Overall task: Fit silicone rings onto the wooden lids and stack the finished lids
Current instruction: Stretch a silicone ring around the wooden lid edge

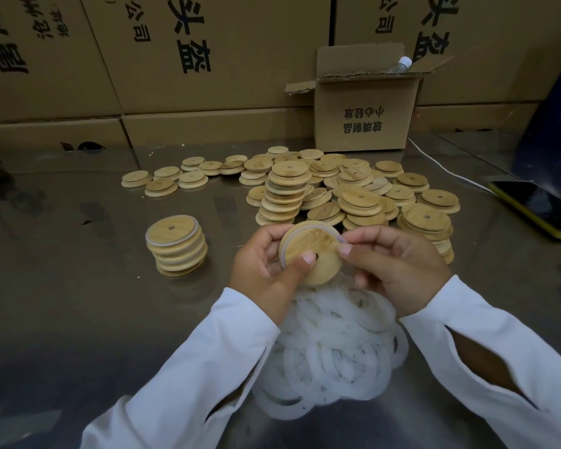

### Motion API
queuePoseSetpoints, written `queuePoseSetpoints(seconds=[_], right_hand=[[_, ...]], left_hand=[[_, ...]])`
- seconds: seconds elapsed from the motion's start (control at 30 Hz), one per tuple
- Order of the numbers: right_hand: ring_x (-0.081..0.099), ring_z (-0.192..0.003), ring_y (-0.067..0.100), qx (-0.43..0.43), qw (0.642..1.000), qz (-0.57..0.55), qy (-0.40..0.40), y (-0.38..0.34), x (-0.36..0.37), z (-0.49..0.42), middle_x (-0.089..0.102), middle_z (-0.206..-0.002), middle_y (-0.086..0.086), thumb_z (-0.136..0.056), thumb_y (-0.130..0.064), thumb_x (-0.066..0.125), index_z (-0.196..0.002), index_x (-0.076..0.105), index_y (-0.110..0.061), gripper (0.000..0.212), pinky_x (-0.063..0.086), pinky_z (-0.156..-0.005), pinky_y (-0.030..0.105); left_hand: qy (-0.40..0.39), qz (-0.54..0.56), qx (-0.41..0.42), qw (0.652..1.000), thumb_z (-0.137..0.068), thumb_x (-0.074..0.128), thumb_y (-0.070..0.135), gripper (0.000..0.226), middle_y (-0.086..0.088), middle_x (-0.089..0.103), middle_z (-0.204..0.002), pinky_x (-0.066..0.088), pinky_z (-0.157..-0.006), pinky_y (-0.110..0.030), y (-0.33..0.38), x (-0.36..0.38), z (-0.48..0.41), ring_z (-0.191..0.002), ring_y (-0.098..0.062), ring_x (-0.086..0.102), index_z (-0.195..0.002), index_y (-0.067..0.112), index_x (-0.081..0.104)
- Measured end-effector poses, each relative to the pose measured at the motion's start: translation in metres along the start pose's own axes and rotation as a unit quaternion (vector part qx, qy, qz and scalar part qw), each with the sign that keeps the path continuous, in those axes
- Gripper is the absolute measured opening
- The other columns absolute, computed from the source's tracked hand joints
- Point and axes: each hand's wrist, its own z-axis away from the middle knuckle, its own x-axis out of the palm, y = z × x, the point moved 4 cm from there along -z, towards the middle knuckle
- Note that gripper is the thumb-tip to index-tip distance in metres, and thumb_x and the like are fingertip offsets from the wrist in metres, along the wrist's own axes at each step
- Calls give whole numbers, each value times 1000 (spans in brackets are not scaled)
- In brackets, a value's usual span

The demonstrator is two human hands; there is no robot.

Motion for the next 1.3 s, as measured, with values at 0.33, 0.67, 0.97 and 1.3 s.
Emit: queuePoseSetpoints(seconds=[0.33,0.67,0.97,1.3], right_hand=[[38,-30,4,-11,1000,-1,-18,-6,-1,0,55,-42,-6,-80,11,57,-72,55,-8,20,33,-35,12],[34,-30,0,1,1000,12,-28,-3,3,0,47,-44,-4,-83,12,52,-67,48,-9,27,28,-34,12],[28,-27,2,30,998,-30,-34,-5,3,-1,44,-44,-1,-87,13,43,-71,39,-9,27,24,-34,10],[31,-27,1,41,999,-1,-19,1,0,-1,44,-35,-9,-85,11,49,-68,38,-10,29,26,-32,11]], left_hand=[[4,46,-74,996,-63,66,16,34,-10,72,-88,53,-82,-50,-12,-4,-2,-86,-27,68,-97,11,63],[-1,9,-61,998,-62,66,17,30,-2,74,-84,55,-78,-40,-8,-4,-3,-85,-20,69,-92,16,63],[-2,54,-91,994,-72,71,2,26,-11,72,-88,54,-81,-45,-10,-3,-4,-87,-29,67,-96,10,63],[4,31,-62,998,-61,65,15,31,-5,73,-86,53,-82,-48,-12,-2,-4,-88,-25,67,-92,15,62]])
